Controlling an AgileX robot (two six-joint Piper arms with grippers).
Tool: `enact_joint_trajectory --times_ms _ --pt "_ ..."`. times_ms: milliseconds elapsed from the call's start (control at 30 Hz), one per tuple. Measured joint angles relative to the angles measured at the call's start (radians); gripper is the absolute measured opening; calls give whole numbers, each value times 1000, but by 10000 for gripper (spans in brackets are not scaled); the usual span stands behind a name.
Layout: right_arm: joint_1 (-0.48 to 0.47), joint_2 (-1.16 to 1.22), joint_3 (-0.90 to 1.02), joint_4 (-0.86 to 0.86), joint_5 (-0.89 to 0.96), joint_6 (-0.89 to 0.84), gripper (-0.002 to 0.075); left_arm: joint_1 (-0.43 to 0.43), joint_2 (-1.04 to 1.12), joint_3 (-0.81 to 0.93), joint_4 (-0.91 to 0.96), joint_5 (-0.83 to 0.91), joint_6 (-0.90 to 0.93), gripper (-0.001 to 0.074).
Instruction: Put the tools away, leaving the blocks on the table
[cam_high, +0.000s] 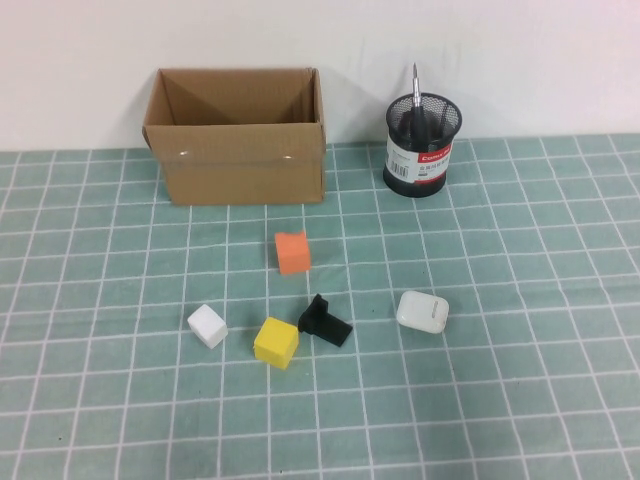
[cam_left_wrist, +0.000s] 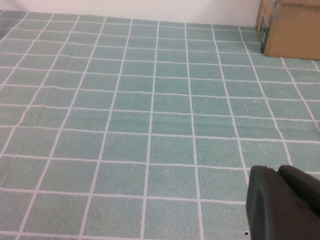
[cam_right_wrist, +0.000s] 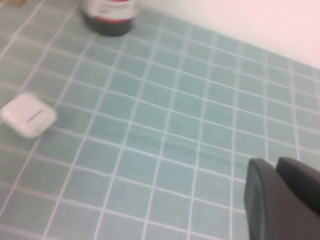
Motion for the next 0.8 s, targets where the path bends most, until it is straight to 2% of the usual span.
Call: enact_joint_trajectory --times_ms 200,333,500,800 --pt "-115 -281 288 102 -216 0 -7 1 0 0 0 0 0 -4" --pt "-167 -445 416 111 -264 0 -7 1 0 0 0 0 0 -4" --pt "-222 -628 524 113 -265 20 -7 1 0 0 0 0 0 -4" --pt "-240 -661 529 109 -65 33 -7 1 -1 0 0 0 0 -4"
